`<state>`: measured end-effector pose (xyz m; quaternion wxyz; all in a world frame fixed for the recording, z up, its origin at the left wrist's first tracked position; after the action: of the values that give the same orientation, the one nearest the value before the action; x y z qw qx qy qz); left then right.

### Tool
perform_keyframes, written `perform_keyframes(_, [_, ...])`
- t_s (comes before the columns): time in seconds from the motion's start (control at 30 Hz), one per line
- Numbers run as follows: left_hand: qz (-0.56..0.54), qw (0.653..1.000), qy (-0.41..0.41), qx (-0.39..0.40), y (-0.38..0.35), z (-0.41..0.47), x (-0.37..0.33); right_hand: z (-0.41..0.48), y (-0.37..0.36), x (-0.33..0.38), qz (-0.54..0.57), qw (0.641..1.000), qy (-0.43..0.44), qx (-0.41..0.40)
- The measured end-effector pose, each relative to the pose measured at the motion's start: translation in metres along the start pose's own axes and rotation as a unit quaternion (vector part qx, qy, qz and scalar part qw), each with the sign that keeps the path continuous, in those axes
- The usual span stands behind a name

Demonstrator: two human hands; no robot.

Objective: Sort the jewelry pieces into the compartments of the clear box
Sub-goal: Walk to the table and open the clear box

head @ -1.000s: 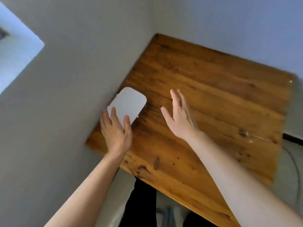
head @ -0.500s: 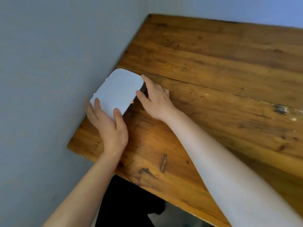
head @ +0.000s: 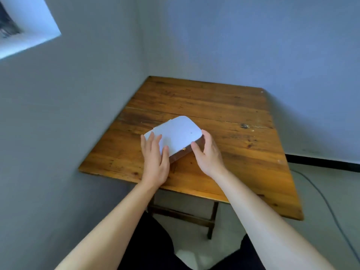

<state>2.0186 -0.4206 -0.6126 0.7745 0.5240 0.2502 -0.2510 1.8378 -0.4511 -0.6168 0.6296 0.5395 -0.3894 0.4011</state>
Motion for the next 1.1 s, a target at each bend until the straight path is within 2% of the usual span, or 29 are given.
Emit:
perform_keyframes(0.23, [0.015, 0.996, -0.033, 0.086, -0.024, -0.025, -0.011, -0.034, 0.023, -0.027, 0.017, 0.998, -0.039, -0.050])
perform_keyframes(0.4, [0.070, 0.992, -0.053, 0.086, -0.025, -0.020, -0.004, -0.034, 0.022, -0.040, 0.019, 0.998, -0.024, -0.059])
perform_keyframes(0.5, [0.129, 0.985, -0.076, 0.086, -0.018, -0.013, 0.009, -0.035, 0.019, -0.047, -0.023, 0.998, -0.015, -0.059])
perform_keyframes(0.57, [0.135, 0.982, -0.052, 0.118, -0.013, -0.005, 0.020, -0.035, 0.015, -0.050, -0.062, 0.997, -0.015, -0.052])
perform_keyframes(0.7, [0.096, 0.985, -0.009, 0.142, -0.012, 0.002, 0.028, -0.034, 0.012, -0.054, -0.104, 0.994, -0.016, -0.034])
perform_keyframes(0.93, [-0.014, 0.997, 0.014, 0.078, -0.004, 0.012, 0.020, -0.034, 0.013, -0.055, -0.118, 0.992, -0.005, -0.038])
perform_keyframes(1.1, [-0.076, 0.991, 0.096, 0.046, 0.004, 0.030, 0.011, -0.036, 0.014, -0.052, -0.108, 0.992, 0.044, -0.036])
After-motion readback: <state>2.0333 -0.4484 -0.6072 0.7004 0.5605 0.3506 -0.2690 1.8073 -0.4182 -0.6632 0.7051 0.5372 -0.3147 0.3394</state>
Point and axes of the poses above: each hand's wrist, its own z-axis towards the middle knuckle, its own y-axis out of the back of the hand, x = y × z, the point moved 2 cm from there along z, towards the middle knuckle, and after that the axes turned 11 degrees about z, right-handed, at the moved point
